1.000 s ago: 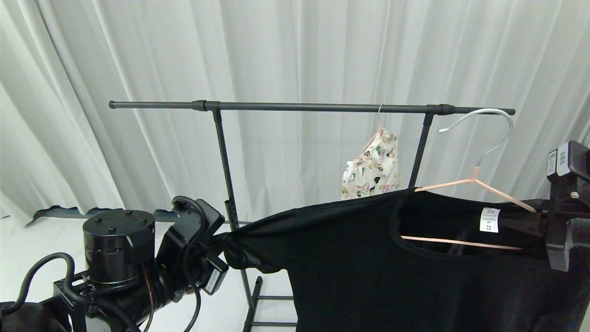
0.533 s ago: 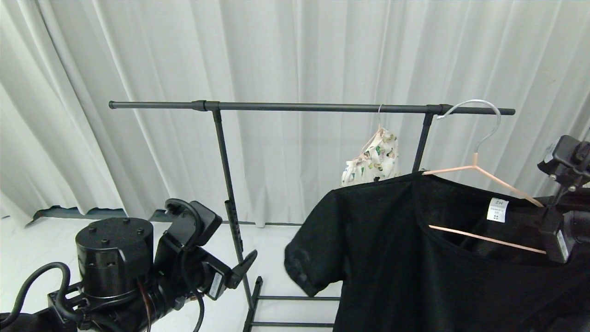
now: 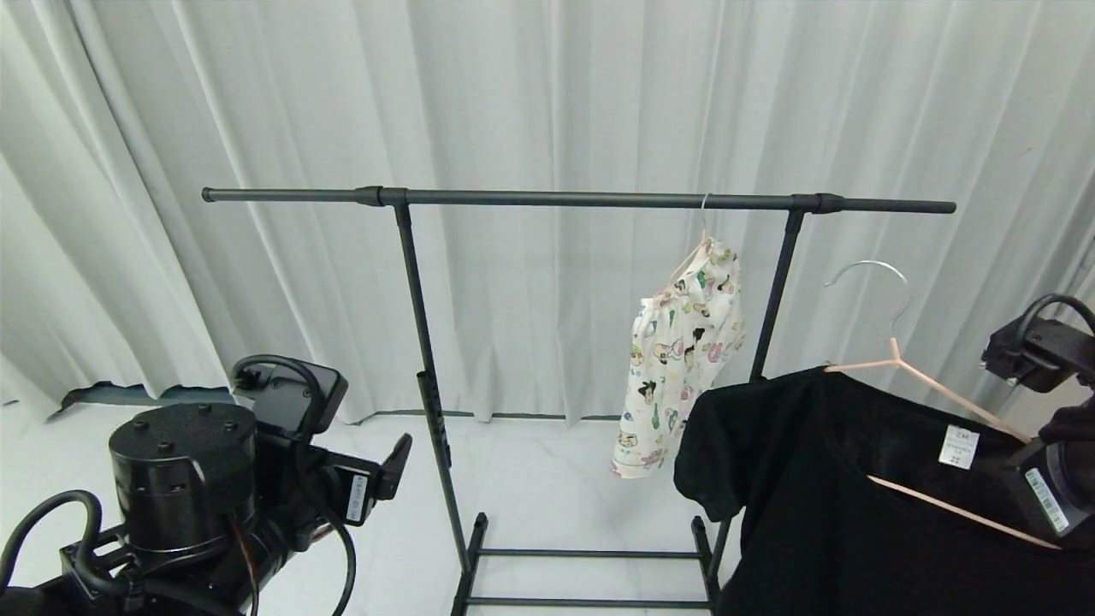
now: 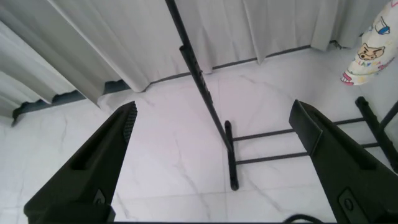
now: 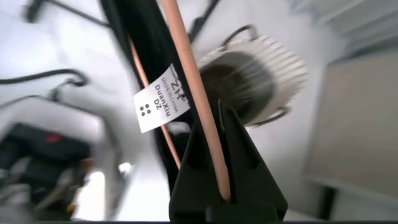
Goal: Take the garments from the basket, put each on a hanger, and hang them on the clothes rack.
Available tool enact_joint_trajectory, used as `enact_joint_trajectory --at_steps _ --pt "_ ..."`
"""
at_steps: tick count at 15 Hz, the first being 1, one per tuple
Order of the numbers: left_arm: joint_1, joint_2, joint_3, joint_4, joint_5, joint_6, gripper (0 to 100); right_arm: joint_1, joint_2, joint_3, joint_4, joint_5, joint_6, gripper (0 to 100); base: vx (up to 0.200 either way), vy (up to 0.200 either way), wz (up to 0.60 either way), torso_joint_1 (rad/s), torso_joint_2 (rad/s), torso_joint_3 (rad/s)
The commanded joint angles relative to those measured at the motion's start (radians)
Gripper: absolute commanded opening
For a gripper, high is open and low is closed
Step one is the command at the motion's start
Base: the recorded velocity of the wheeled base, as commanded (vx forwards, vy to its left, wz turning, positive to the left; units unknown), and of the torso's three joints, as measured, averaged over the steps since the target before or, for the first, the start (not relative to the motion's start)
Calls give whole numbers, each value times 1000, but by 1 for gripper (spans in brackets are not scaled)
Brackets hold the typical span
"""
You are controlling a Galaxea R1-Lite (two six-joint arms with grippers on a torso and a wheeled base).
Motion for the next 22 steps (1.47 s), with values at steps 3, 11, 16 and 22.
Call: enact_joint_trajectory --at_steps 3,11,16,22 --pt "8 -6 -1 -1 1 19 100 217 89 -29 19 -52 269 0 0 0 0 0 0 0" --pt "15 0 -3 0 1 22 100 402 294 -232 -53 -164 498 0 0 125 0 3 0 2" --pt "12 4 -9 0 -1 22 100 402 328 -296 -87 -220 498 0 0 0 0 0 0 0" --pt "-5 6 -28 -1 -4 33 100 401 402 -423 -128 -240 495 0 100 0 0 -1 0 0"
